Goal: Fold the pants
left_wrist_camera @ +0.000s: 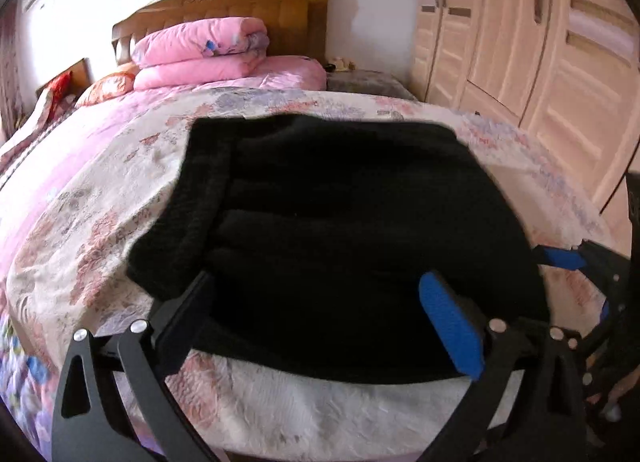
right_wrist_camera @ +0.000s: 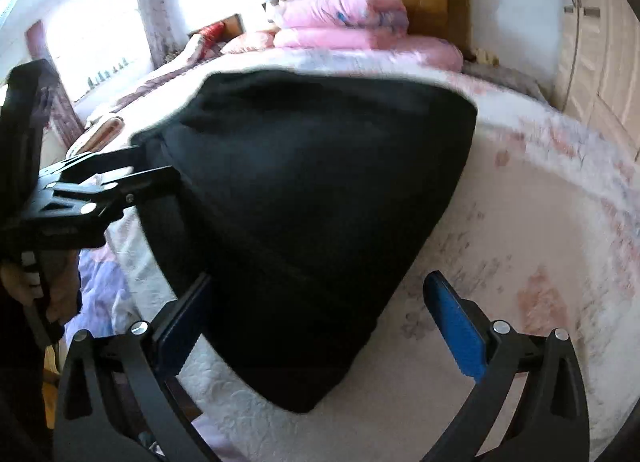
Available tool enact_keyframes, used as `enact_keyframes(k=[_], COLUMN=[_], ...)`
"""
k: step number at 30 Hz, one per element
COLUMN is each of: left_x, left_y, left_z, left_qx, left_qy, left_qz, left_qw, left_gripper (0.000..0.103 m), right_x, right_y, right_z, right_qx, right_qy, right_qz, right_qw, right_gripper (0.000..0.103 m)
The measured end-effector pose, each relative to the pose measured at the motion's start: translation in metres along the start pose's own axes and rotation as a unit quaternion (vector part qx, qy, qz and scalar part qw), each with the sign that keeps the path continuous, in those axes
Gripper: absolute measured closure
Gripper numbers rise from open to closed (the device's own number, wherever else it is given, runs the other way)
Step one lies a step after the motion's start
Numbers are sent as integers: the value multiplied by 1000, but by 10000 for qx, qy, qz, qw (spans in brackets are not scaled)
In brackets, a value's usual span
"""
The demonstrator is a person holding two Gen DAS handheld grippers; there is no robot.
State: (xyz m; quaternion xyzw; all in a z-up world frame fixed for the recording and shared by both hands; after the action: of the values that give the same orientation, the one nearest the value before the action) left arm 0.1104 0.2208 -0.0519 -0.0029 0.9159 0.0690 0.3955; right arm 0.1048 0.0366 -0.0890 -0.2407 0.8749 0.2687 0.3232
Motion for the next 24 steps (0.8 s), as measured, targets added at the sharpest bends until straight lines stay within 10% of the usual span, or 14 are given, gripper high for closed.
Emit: enact_keyframes(k=[6, 10, 14, 21, 24], left_x=[-55, -39, -32, -114, -117], left_y=[4, -1, -20, -13, -12], left_z=[-15, 46, 34, 19, 88], left_qx=[362, 100, -413, 843, 503], left_qy=[-268, 602, 254, 193, 956], left_qz=[-508, -330, 572, -282, -374], left_qw=[9977, 9976, 9972, 9959, 9934], left_gripper=[2, 2, 2, 2, 2], right_x=[-42, -27, -27, -102, -115], right_y=[-14, -18, -5, -49, -77], right_z=[-27, 14, 6, -11, 28], right_qx=[-620, -941, -787, -1776, -1848], right_qy=[-665, 79, 232, -255, 109], right_qz=[166, 129, -505, -8, 517], right_qw=[9957, 9954, 9953, 9838, 9813], right_gripper=[4, 4, 4, 4, 4])
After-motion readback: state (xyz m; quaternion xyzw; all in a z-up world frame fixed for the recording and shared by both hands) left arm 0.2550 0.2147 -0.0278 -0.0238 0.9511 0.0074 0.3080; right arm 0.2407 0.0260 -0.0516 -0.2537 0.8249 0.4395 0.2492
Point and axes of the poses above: each gripper's, at about its wrist camera, not at the fingertips, and z roughly the way its jaws point, y to its left, x to its underside, the point moved 4 cm from there along z, roughly the way its jaws point, and after that the axes turned 15 degrees about -x, right-handed, at the moved point
